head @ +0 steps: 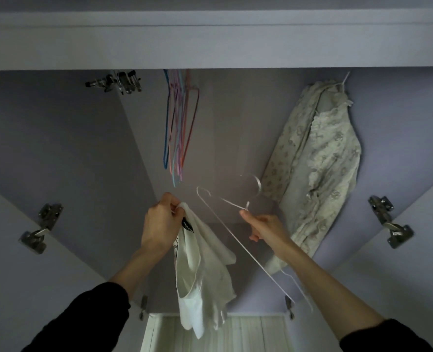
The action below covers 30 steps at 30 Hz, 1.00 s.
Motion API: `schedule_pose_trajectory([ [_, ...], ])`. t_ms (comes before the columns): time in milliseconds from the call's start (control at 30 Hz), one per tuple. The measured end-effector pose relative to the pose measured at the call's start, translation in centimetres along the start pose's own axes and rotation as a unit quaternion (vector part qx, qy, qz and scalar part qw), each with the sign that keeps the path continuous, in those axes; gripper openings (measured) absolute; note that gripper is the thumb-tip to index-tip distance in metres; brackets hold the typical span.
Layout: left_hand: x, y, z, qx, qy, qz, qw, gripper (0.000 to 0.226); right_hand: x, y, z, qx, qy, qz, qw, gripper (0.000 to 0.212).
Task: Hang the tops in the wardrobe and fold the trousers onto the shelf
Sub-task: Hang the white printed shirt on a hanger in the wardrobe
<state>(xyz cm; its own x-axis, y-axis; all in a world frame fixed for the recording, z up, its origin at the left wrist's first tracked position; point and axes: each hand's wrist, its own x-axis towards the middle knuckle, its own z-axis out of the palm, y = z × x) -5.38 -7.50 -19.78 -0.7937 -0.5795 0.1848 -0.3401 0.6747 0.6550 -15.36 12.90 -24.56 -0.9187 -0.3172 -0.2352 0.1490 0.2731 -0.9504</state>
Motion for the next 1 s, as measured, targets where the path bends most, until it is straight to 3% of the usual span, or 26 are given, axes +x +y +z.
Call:
schedule_pose_trajectory([
  [100,0.1,-0.4,0.0,0.002,-0.004,-0.011,1.000,0.004,0.0,-0.2,-1.0,0.056,0.041,-0.009,0.998,0.066],
  [233,0.1,-0.6,0.2,-0.005,-0.017,-0.026,1.000,0.003,0.0,-0.7,-2.1,0.055,0.035,0.020,0.998,0.058],
  [433,0.2,-0.6,0.2,-0.003,-0.020,-0.026,0.999,0.006,0.8,1.3,-3.4,-0.055,0.066,0.061,0.994,0.039],
  [500,0.2,-0.7,0.1,-0.003,-0.017,-0.024,1.000,0.006,0.6,1.8,-3.6,-0.093,0.040,0.064,0.993,0.035],
  [633,0.1,-0.8,0.0,0.003,-0.015,-0.024,1.000,0.002,-0.3,0.7,-3.2,-0.035,-0.023,0.010,0.999,0.029],
  [833,-0.3,-0.6,-0.1,0.005,-0.020,-0.017,1.000,0.003,1.1,0.0,-3.3,0.094,0.060,0.004,0.994,0.024],
  [1000,-0.4,-0.7,-0.4,0.001,-0.016,-0.018,1.000,0.008,0.6,1.3,-4.2,-0.085,0.054,-0.051,0.994,0.023],
])
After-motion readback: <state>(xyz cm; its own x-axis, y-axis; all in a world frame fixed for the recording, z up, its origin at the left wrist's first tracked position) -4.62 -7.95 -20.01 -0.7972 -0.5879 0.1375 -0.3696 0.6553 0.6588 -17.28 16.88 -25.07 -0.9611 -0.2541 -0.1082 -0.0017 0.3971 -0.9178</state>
